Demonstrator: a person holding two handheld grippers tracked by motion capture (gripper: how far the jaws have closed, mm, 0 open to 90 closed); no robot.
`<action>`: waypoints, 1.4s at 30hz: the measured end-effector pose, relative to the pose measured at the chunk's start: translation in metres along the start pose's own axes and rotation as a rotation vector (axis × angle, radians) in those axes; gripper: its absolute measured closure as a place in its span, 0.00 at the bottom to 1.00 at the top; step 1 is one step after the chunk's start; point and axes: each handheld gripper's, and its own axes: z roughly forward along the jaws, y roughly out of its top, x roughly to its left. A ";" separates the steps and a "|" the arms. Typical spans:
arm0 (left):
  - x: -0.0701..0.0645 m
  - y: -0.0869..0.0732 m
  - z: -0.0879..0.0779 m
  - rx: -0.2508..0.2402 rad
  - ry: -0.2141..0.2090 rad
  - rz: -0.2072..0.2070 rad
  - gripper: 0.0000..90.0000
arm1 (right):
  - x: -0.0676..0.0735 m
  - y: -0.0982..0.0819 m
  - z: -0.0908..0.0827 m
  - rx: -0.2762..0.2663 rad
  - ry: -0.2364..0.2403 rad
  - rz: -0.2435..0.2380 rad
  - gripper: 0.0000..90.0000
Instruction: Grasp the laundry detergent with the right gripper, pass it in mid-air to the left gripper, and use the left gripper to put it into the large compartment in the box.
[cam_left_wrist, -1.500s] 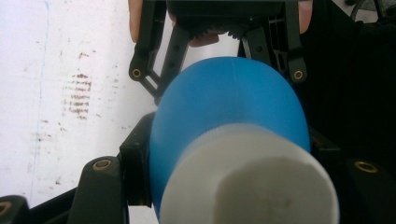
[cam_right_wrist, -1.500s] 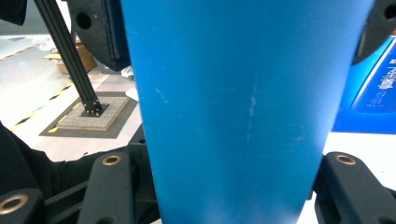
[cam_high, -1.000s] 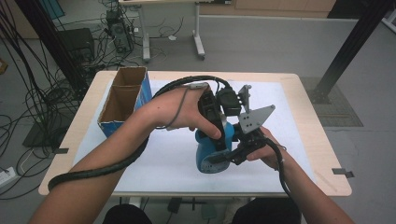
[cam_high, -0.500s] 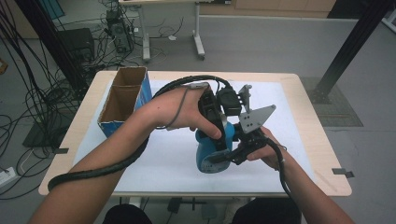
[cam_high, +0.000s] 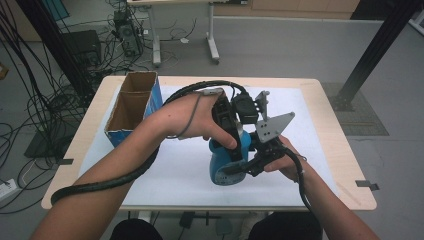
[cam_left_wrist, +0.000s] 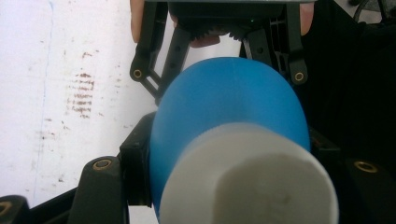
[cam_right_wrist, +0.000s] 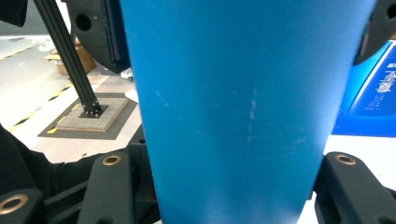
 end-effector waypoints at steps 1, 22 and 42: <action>0.000 0.000 0.000 0.000 -0.001 -0.002 0.42 | 0.000 0.000 0.000 0.001 0.000 0.000 0.49; 0.001 0.002 -0.001 0.012 0.009 0.003 0.42 | -0.001 -0.002 0.001 -0.022 -0.013 -0.004 0.47; 0.003 0.004 -0.003 0.006 0.012 -0.003 0.42 | -0.001 -0.003 -0.004 -0.062 -0.051 0.031 0.20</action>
